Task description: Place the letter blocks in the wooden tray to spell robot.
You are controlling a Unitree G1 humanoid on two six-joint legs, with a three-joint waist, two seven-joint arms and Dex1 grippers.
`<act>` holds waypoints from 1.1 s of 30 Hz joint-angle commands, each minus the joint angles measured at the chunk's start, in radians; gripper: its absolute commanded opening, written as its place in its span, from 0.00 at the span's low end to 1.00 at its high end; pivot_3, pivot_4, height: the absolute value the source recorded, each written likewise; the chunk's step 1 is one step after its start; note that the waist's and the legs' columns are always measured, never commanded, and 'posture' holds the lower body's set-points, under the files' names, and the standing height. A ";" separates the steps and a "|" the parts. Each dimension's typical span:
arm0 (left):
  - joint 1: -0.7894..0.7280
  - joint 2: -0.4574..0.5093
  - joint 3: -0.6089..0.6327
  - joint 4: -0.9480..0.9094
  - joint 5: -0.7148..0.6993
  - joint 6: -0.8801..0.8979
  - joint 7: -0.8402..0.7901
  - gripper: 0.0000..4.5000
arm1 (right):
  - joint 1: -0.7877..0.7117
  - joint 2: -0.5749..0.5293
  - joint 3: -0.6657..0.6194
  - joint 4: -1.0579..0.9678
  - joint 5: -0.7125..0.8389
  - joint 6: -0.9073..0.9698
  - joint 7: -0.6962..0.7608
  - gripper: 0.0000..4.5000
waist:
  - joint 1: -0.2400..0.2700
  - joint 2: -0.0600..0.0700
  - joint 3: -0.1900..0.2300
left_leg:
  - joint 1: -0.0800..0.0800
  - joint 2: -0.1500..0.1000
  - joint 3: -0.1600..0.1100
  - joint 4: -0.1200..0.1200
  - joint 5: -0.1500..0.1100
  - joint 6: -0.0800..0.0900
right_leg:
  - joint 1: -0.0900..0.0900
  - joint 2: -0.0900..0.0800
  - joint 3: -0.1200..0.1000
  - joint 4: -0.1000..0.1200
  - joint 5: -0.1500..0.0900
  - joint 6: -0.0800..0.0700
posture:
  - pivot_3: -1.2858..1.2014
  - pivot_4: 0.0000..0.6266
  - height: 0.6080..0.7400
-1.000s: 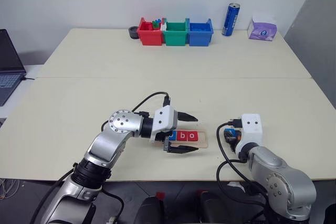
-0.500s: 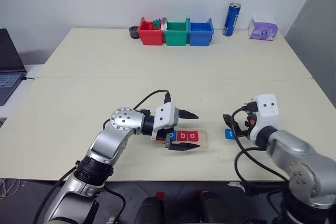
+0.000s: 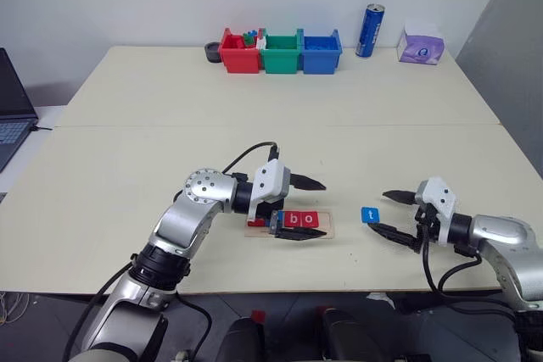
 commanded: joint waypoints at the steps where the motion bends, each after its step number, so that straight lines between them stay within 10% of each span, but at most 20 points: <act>1: -0.020 -0.007 0.006 -0.019 -0.008 -0.012 -0.001 1.00 | -0.020 -0.008 0.021 0.024 -0.007 -0.060 0.036 1.00 | 0.002 0.000 0.000 | 0.000 0.000 0.000 0.000 0.000 0.000 | 0.000 0.000 0.000 0.000 0.000 0.000 | 0.52 0.24 1.00; 13: -0.022 -0.008 -0.004 -0.020 -0.007 -0.012 -0.018 1.00 | -0.098 0.002 0.066 0.152 -0.006 -0.080 0.056 1.00 | 0.003 0.000 0.000 | 0.000 0.000 0.000 0.001 0.000 0.000 | 0.000 -0.001 0.000 0.000 0.000 0.000 | 0.52 0.24 1.00; 23: -0.010 -0.004 -0.002 -0.036 -0.008 -0.005 -0.018 1.00 | -0.105 -0.004 0.069 0.168 0.006 -0.067 0.077 0.32 | 0.003 0.000 0.000 | 0.000 0.000 0.000 0.001 0.000 0.000 | 0.000 -0.001 0.000 0.000 0.000 0.000 | 0.52 0.24 1.00; 33: 0.025 0.068 0.042 -0.062 -0.032 -0.014 -0.049 1.00 | -0.158 -0.016 0.066 0.005 0.065 0.033 0.082 0.32 | 0.001 0.000 0.000 | 0.000 0.000 -0.001 0.001 0.000 0.000 | 0.000 -0.001 0.000 0.001 0.000 0.000 | 0.52 0.24 1.00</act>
